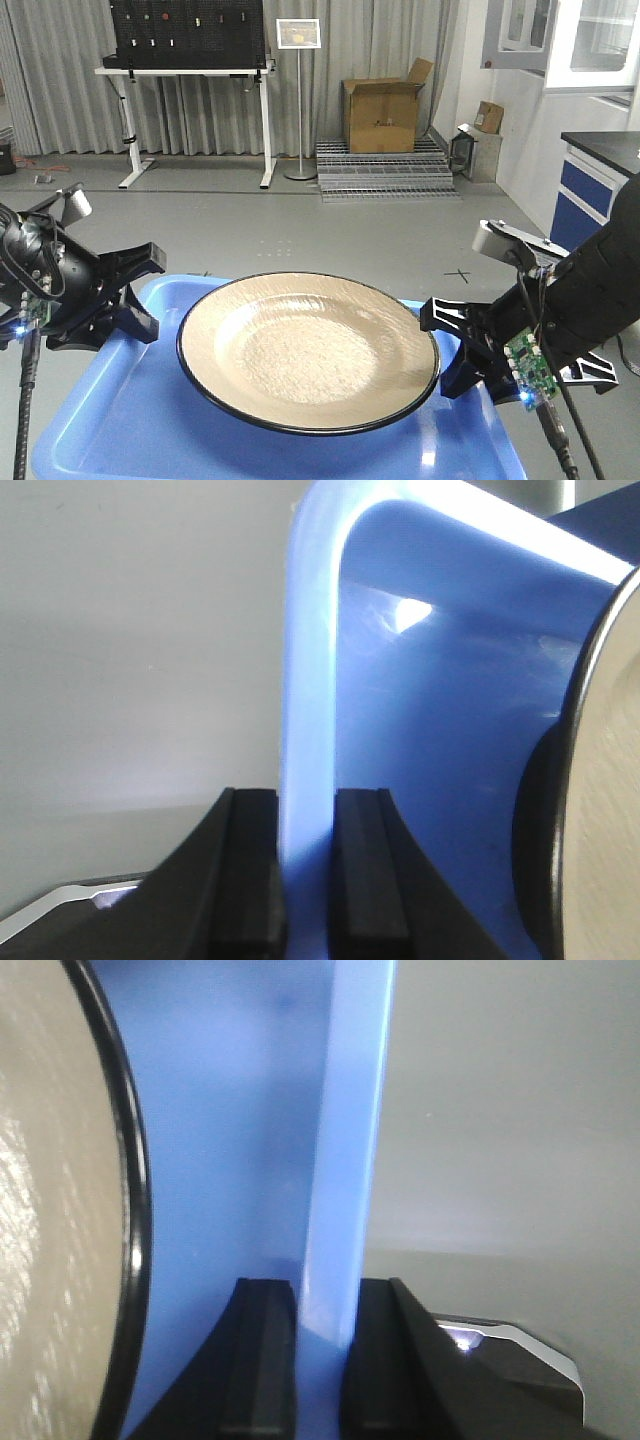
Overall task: Place disk in tray to left cabinet
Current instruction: 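Hold the tray level while the base drives to the cabinet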
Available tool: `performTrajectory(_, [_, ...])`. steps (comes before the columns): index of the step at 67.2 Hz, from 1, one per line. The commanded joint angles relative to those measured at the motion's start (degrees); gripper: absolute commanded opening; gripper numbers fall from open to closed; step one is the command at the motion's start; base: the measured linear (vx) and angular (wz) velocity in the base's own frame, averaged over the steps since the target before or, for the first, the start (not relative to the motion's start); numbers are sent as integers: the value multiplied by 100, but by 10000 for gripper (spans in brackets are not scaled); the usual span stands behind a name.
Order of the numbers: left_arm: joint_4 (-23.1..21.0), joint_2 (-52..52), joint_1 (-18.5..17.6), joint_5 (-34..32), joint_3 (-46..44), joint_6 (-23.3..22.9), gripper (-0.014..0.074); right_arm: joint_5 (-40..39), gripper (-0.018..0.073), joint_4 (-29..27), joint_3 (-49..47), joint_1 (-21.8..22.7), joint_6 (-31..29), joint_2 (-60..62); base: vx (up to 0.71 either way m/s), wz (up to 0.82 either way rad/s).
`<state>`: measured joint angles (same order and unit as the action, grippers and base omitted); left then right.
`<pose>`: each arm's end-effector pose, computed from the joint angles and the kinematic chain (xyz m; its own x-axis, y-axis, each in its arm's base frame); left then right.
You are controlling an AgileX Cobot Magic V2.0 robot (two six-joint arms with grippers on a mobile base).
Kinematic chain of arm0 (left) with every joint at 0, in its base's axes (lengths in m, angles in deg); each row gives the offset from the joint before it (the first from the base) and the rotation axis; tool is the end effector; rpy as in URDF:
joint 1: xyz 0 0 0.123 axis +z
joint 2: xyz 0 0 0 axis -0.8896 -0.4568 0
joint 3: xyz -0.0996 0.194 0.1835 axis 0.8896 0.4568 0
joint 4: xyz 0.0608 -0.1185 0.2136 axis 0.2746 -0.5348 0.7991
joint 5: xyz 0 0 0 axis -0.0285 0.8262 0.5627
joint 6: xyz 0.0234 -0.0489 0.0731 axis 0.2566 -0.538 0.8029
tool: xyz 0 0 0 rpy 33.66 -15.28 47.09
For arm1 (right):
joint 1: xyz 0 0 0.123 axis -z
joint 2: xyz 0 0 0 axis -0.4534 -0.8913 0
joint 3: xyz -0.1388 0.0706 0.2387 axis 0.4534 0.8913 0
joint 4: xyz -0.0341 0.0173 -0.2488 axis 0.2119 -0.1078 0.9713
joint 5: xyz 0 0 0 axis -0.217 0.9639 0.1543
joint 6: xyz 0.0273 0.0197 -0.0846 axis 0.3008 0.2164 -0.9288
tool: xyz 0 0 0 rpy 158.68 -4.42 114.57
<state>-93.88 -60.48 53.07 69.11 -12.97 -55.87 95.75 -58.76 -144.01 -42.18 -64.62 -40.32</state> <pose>0.3301 -0.0922 0.3760 -0.9238 -0.1622 -0.3469 0.0277 0.8752 -0.4830 0.3062 0.1102 0.3489 -0.9438 0.0934 -0.3171 -0.0413 0.9183 0.3937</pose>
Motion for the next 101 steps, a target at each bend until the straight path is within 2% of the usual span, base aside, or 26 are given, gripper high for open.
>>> performTrajectory(1, [-914, 229, -125, -212, -211, -117, -1, -426, -3, -735, -235, -70, -20, 277, 65, -1])
performTrajectory(101, [-897, 229, -125, -210, -211, -117, -1, -377, -3, -738, -235, -75, -20, 277, 66, -2])
